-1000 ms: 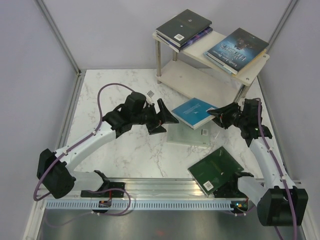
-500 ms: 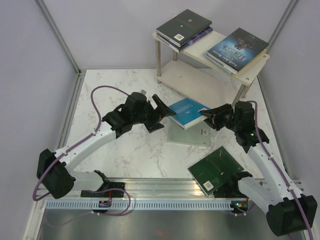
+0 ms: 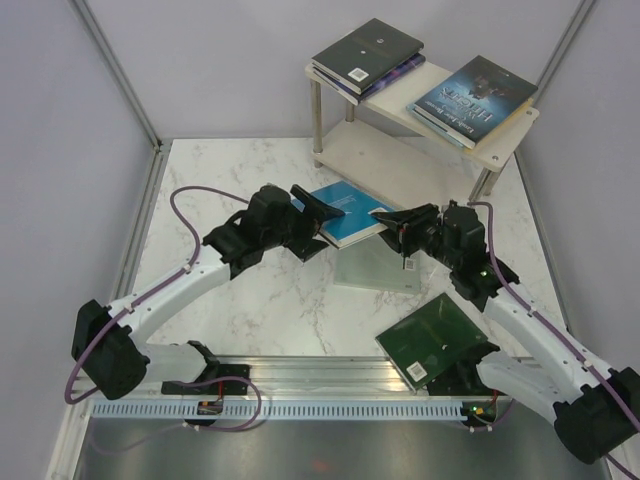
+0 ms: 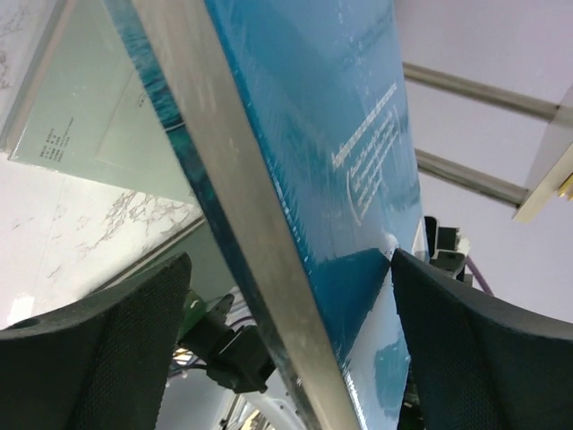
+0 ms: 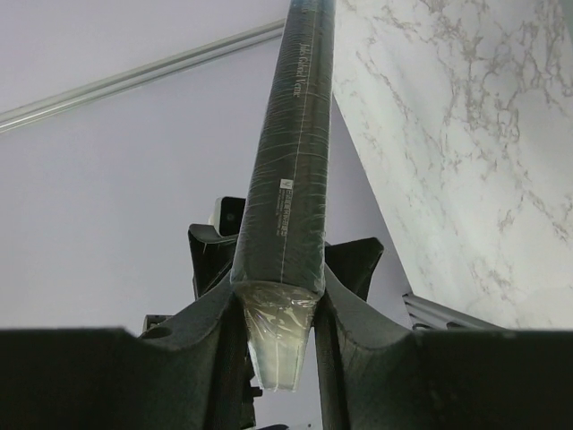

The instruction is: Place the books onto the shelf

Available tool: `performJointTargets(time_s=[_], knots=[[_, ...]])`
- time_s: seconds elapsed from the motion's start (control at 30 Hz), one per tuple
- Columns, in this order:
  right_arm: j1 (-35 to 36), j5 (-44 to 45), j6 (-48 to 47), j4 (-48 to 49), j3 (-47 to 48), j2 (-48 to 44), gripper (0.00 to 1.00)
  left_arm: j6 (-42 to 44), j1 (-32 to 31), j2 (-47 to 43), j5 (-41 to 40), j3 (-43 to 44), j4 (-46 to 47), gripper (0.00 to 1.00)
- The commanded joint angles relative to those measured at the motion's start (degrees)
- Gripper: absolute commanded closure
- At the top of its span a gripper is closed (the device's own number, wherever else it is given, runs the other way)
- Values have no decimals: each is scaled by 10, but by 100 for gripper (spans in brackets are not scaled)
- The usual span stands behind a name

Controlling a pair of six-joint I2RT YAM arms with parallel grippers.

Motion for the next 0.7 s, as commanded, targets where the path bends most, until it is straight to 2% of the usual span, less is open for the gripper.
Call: performJointTargets(time_s=[0.0, 0.03, 0.1, 0.13, 0.2, 0.23, 0.3, 0.33, 0.4, 0.47, 0.53, 0.63, 0.67], knots=[[27, 21, 61, 173, 37, -4, 100, -40, 9, -5, -37, 15, 8, 8], [31, 24, 61, 173, 40, -2, 100, -40, 12, -5, -37, 18, 6, 16], [43, 33, 61, 172, 44, 0, 100, -39, 23, -2, -37, 24, 1, 25], [46, 35, 64, 172, 43, 0, 100, -38, 27, -1, -37, 29, -4, 35], [53, 36, 71, 175, 40, 1, 100, -33, 38, -1, -37, 34, -7, 44], [56, 37, 74, 191, 36, 2, 100, -33, 41, 0, -37, 36, -7, 55], [66, 42, 93, 211, 24, 6, 100, -31, 50, -1, -37, 36, -7, 64], [70, 41, 99, 236, 21, 9, 100, -30, 53, 0, -36, 37, -7, 72], [76, 33, 101, 247, 20, 19, 100, -24, 60, -2, -34, 39, -7, 80], [79, 26, 89, 257, 27, 29, 100, -13, 69, -3, -30, 45, -7, 94], [80, 10, 80, 258, 35, 34, 99, 6, 77, -5, -18, 51, -7, 98], [80, -4, 72, 257, 31, 37, 53, 33, 92, -19, -10, 54, -7, 98], [81, -7, 70, 257, 26, 37, 28, 42, 102, -23, -8, 55, -7, 98]])
